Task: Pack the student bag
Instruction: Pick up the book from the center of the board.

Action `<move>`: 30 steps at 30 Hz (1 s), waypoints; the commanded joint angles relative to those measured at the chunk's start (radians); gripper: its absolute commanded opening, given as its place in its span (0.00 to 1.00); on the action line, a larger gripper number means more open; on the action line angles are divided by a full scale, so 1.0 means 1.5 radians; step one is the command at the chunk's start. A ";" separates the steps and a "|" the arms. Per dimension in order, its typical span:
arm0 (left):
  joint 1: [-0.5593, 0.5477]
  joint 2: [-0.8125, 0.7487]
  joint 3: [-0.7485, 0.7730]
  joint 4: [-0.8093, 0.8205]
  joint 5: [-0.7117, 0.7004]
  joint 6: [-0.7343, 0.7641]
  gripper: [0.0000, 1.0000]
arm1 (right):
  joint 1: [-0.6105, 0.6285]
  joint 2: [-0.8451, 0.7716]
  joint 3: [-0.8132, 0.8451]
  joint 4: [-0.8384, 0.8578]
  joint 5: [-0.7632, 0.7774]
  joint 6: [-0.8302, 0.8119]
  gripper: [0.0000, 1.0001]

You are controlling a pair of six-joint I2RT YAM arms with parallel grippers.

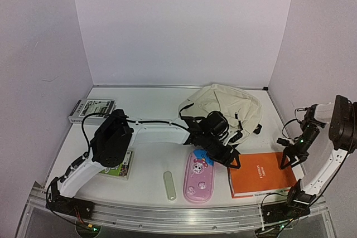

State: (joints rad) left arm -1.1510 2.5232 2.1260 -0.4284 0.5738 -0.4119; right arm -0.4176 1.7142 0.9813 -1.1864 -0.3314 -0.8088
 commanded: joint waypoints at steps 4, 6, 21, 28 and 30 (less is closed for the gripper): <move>-0.002 0.032 0.035 0.029 0.006 0.001 0.67 | 0.002 -0.031 0.008 -0.013 -0.043 -0.009 0.66; -0.002 0.031 0.036 0.044 0.010 0.002 0.62 | 0.002 -0.039 0.015 -0.016 -0.052 -0.008 0.65; 0.003 -0.034 0.000 0.184 -0.049 0.023 0.29 | 0.002 -0.088 0.108 -0.092 -0.144 -0.027 0.53; 0.024 -0.095 -0.066 0.258 -0.056 0.003 0.25 | 0.001 -0.091 0.144 -0.127 -0.183 -0.033 0.40; 0.030 -0.119 -0.083 0.269 -0.060 0.003 0.25 | 0.002 -0.092 0.167 -0.151 -0.213 -0.034 0.33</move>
State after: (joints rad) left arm -1.1127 2.5077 2.0201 -0.2380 0.4954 -0.4200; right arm -0.4325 1.6020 1.1692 -1.2335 -0.4380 -0.8358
